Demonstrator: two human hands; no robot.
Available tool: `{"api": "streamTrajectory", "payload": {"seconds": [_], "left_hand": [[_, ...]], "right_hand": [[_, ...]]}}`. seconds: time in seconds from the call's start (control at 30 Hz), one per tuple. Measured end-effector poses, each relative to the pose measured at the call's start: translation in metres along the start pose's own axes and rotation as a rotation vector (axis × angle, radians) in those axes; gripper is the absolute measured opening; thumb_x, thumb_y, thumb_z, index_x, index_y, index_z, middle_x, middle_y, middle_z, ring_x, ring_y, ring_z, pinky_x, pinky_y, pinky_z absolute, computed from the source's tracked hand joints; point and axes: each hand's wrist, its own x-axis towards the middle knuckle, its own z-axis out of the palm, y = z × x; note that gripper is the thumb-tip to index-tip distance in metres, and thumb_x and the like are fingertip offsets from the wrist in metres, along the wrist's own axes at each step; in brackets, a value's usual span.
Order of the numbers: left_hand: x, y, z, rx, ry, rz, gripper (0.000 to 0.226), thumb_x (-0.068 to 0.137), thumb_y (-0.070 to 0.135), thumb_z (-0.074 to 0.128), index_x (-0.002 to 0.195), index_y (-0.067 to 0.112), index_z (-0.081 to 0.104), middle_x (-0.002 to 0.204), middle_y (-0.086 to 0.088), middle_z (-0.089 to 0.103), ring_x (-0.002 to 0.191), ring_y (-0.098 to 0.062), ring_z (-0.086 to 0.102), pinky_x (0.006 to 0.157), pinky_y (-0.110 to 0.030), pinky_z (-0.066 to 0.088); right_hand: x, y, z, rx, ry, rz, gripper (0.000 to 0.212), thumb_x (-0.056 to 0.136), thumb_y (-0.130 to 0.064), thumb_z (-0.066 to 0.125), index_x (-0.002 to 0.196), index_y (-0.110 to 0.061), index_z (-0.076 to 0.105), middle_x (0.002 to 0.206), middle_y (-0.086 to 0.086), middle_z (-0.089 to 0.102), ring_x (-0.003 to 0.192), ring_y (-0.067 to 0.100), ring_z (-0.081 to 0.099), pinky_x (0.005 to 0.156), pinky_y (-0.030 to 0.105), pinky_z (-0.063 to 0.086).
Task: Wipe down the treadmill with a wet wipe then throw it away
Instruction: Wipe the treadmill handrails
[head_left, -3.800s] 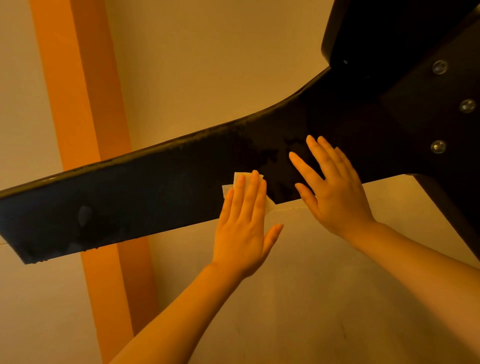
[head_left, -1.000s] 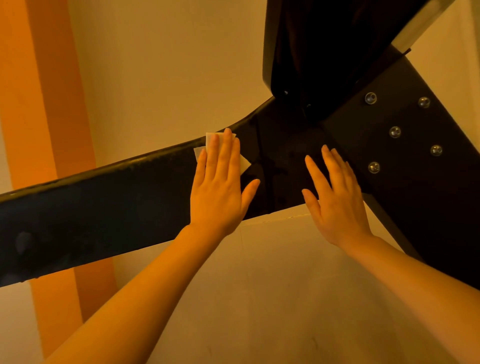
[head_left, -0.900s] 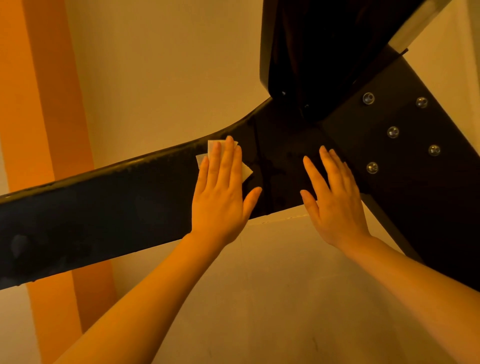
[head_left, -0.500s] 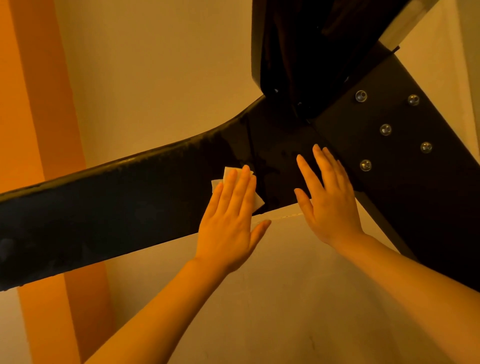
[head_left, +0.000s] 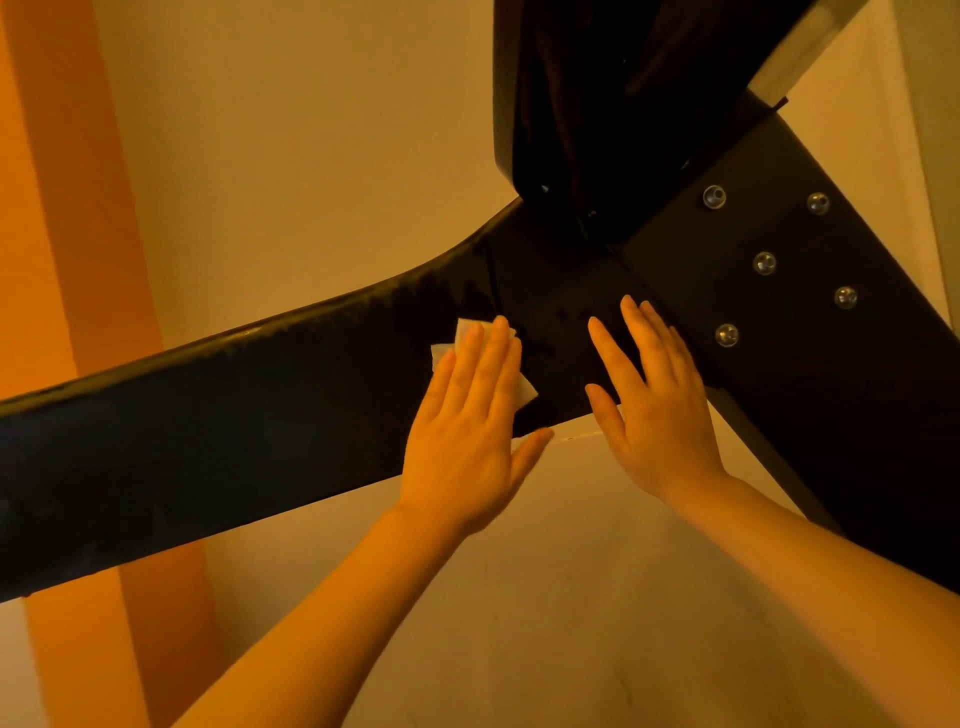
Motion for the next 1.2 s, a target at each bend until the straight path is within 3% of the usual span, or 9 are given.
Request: {"api": "streamTrajectory", "payload": {"seconds": [0.27,0.47,0.57,0.77,0.9,1.2], "left_hand": [[-0.017,0.001,0.008,0.053,-0.014,0.128,0.079,0.098,0.065,0.022,0.155,0.01,0.018,0.162,-0.011,0.011,0.151,-0.027,0.002,0.122,-0.041,0.004],[0.033,-0.016,-0.015,0.104,0.015,-0.01,0.08,0.097,0.063,0.016,0.155,0.009,0.011,0.163,-0.01,0.003,0.15,-0.028,-0.002,0.121,-0.042,0.002],[0.046,-0.019,-0.02,0.128,0.019,0.011,0.08,0.097,0.063,0.016,0.155,0.009,0.012,0.163,-0.012,0.004,0.15,-0.029,-0.002,0.122,-0.043,0.003],[0.038,-0.035,-0.026,0.198,0.04,0.136,0.077,0.095,0.061,0.023,0.151,0.009,0.03,0.151,-0.016,0.037,0.141,-0.035,0.027,0.112,-0.044,0.019],[0.028,-0.05,-0.032,0.204,0.02,0.264,0.075,0.098,0.059,0.022,0.152,0.007,0.027,0.156,-0.017,0.028,0.146,-0.034,0.021,0.115,-0.047,0.018],[0.066,-0.042,-0.042,0.203,-0.048,0.298,0.08,0.097,0.063,0.01,0.152,0.007,0.025,0.158,-0.014,0.023,0.147,-0.029,0.014,0.117,-0.043,0.011]], "right_hand": [[0.0,0.0,0.001,-0.008,-0.002,0.003,0.055,0.103,-0.043,0.029,0.151,-0.017,0.03,0.158,0.014,0.025,0.148,0.029,0.017,0.117,0.042,0.018],[-0.001,0.001,-0.003,-0.003,-0.029,0.001,0.055,0.102,-0.041,0.032,0.152,-0.017,0.03,0.159,0.014,0.023,0.149,0.028,0.016,0.118,0.042,0.019],[-0.001,0.001,-0.005,0.005,-0.033,0.002,0.055,0.102,-0.043,0.031,0.151,-0.017,0.031,0.159,0.013,0.024,0.148,0.028,0.016,0.117,0.042,0.02],[-0.002,0.006,-0.007,-0.019,-0.052,-0.022,0.055,0.101,-0.042,0.033,0.151,-0.018,0.033,0.158,0.013,0.026,0.148,0.028,0.018,0.115,0.04,0.022],[-0.003,0.005,-0.007,-0.021,-0.051,-0.016,0.055,0.102,-0.044,0.03,0.15,-0.018,0.033,0.157,0.013,0.028,0.147,0.028,0.019,0.114,0.04,0.022],[-0.004,0.005,-0.012,0.026,-0.058,0.022,0.051,0.102,-0.039,0.031,0.149,-0.019,0.036,0.157,0.012,0.028,0.147,0.027,0.018,0.114,0.04,0.019]]}}
